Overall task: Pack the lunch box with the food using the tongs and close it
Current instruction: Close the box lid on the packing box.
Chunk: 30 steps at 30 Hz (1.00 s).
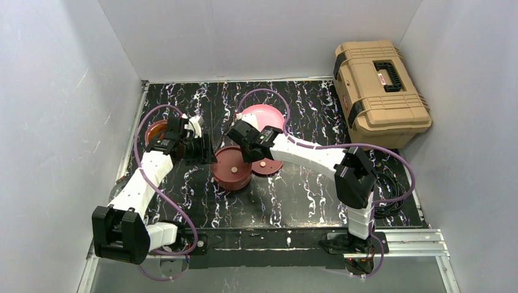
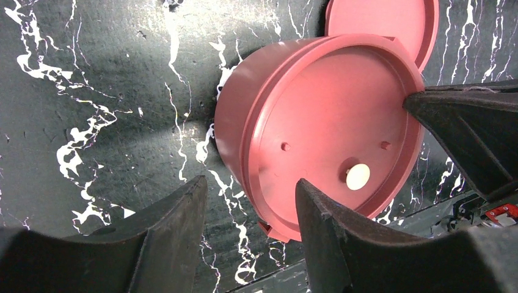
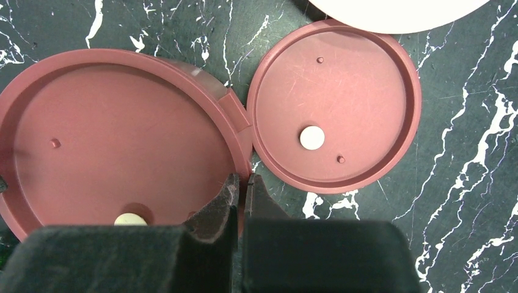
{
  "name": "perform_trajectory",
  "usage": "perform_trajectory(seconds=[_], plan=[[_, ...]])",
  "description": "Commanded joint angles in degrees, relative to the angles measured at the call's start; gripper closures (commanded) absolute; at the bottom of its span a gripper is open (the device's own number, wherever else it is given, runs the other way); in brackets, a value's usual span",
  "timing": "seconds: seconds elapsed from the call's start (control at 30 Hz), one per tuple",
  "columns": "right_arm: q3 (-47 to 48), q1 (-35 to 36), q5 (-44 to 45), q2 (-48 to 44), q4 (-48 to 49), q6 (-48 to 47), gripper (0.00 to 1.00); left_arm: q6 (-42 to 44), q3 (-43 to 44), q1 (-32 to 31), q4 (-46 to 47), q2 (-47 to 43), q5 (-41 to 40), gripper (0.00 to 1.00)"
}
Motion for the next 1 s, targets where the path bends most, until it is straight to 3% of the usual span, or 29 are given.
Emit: perform_trajectory(seconds=[0.0,0.2,0.53,0.97], plan=[[2.35,0.28,1.13,1.05,-1.30,0.38,0.95,0.24,1.88,-0.09,-1.76,0.39,1.18,0.48],[2.17,0.28,0.06,1.35,-1.26,0.01,0.92,0.89,2.49,-0.09,-3.18,2.53,0.79,0.49],[0.53,0.28,-0.50,0.92,-0.74,-0.40,0.85,1.28,3.16,-0.06,-4.86,6.61,0.34,0.65],[-9.13,0.28,-4.92,-0.70,3.96,-0.78,0.80,2.34,4.06,-0.09,-8.08,11.54,-6.38,0.70]])
